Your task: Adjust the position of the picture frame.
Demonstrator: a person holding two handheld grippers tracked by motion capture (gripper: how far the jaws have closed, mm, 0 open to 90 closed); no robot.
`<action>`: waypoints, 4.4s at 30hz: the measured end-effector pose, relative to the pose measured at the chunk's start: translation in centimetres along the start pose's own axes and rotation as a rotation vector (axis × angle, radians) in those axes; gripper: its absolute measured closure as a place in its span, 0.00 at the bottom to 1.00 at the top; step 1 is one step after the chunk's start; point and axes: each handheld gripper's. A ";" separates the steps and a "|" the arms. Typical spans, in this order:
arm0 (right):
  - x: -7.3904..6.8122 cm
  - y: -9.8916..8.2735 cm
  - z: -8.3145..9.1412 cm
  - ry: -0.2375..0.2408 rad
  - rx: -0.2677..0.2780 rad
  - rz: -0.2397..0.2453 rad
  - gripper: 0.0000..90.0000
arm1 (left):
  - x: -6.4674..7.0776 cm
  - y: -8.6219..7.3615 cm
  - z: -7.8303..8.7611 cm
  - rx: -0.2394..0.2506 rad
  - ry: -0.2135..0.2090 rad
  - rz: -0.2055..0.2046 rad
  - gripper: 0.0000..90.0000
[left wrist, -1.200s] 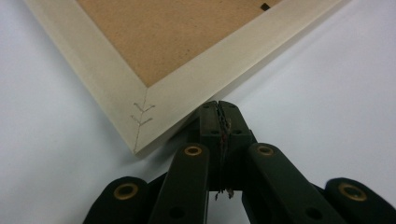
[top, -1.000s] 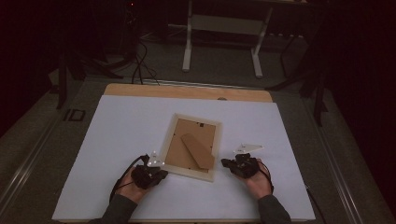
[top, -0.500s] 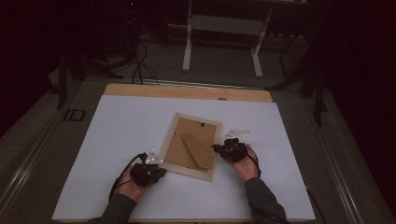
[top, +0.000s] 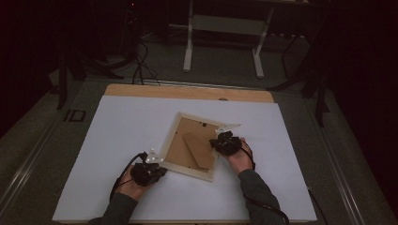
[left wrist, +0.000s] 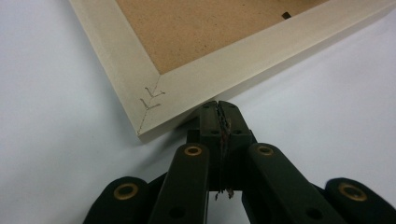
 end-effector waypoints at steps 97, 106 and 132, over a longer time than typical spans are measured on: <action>8.7 -4.5 3.9 -0.232 -0.070 -0.206 1.00 | 2.3 1.3 -1.7 0.047 0.049 -0.060 0.99; 8.7 -4.8 4.3 -0.214 -0.082 -0.195 1.00 | 2.4 1.3 -1.8 0.048 0.051 -0.062 1.00; 7.2 -5.9 5.0 -0.193 -0.053 -0.199 1.00 | 2.5 1.3 -1.9 0.053 0.039 -0.049 1.00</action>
Point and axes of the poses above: each handheld gripper's, and its own axes: z roughly backward along the jaws, y roughly out of its top, x roughly to its right
